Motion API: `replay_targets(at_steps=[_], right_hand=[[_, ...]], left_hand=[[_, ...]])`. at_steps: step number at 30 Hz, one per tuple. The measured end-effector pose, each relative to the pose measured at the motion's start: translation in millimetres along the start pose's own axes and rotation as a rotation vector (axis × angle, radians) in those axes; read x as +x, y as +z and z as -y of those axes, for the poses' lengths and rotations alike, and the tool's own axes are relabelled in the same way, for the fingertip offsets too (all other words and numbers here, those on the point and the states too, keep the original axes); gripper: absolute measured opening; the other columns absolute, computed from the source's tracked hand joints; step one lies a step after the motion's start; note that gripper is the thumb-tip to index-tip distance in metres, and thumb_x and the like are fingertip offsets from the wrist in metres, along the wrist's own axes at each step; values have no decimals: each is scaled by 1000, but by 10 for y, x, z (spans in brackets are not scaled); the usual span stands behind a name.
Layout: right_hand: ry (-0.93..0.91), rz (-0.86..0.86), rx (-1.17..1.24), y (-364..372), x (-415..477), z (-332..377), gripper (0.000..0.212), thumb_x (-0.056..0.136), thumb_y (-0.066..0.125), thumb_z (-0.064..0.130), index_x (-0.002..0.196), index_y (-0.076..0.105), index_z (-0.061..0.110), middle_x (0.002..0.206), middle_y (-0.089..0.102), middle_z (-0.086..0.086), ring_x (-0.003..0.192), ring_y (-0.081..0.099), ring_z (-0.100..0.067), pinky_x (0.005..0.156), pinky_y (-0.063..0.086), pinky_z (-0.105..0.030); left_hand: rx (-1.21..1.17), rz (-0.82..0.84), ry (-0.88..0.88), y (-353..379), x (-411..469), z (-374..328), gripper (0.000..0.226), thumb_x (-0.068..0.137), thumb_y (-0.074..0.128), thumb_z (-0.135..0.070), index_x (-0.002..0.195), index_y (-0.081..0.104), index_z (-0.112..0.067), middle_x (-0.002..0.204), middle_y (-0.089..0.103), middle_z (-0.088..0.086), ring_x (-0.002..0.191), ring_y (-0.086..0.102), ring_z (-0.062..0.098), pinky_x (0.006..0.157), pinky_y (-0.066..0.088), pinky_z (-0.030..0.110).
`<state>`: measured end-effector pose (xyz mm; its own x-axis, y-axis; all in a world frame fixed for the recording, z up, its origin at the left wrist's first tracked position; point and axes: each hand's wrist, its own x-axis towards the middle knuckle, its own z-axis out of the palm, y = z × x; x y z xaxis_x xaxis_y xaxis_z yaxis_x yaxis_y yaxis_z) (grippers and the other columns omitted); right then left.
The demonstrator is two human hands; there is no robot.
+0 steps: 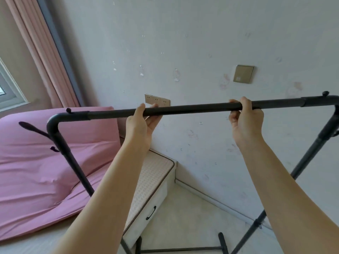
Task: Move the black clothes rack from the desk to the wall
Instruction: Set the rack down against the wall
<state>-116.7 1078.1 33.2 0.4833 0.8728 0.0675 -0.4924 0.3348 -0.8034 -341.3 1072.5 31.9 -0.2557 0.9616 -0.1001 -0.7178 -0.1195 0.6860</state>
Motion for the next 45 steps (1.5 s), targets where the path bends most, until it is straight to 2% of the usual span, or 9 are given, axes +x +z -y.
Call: replay_targets(at_steps=[8,12,15,17,25,29,33,37,45], right_hand=[[-81,-93,-31,-69,188,2,17,95,51,16,81,42,11,74,71,-5,48,33,-12,47,33,-19],[-85,-116,-5,-103,265,22,15,95,53,16,84,44,11,78,71,-8,54,40,-12,49,38,-16],[-91,-131,-6,-109,347,24,16,96,53,16,83,46,11,82,71,-9,58,45,-12,51,41,-14],[-99,-140,-4,-103,420,26,16,96,53,15,83,45,11,83,71,-10,58,45,-13,51,41,-14],[-122,-155,-46,-17,895,-39,19,96,52,15,78,44,12,77,71,-7,54,41,-13,48,38,-15],[-125,-152,-57,34,1149,-60,22,95,51,14,75,42,12,74,71,-6,49,37,-12,47,35,-17],[-161,-150,-43,35,1401,44,22,94,50,13,74,42,11,71,70,-5,50,37,-12,46,32,-18],[-166,-133,-15,-21,1614,112,18,94,50,14,79,40,12,66,71,-2,54,41,-13,48,34,-17],[-190,-182,-41,-149,1925,79,18,94,52,15,80,42,12,71,71,-3,57,43,-15,50,37,-17]], left_hand=[[30,94,-108,195,302,108,8,97,52,-11,101,47,-5,82,71,16,75,74,23,83,59,43],[9,134,-138,270,481,188,21,96,53,-10,115,45,-2,86,71,18,96,71,33,76,61,42],[10,151,-147,345,612,259,17,97,52,-10,111,46,-2,71,74,14,85,74,31,72,62,39],[11,143,-145,407,684,303,16,97,51,-11,110,45,-2,71,73,14,78,74,29,72,62,40],[16,139,-118,675,1069,467,8,99,47,-13,99,43,-6,85,68,17,85,71,33,77,61,40],[22,143,-102,802,1265,540,18,99,47,-11,113,40,-3,87,68,18,88,71,35,80,60,43],[1,173,-106,1015,1392,634,21,98,48,-10,116,39,-3,90,68,21,92,70,38,82,59,46],[-10,174,-122,1196,1520,737,5,98,47,-7,99,44,-3,91,67,23,89,69,39,85,57,49],[-5,182,-171,1413,1796,1025,9,99,46,-6,90,43,-6,87,66,22,78,70,33,83,58,47]])
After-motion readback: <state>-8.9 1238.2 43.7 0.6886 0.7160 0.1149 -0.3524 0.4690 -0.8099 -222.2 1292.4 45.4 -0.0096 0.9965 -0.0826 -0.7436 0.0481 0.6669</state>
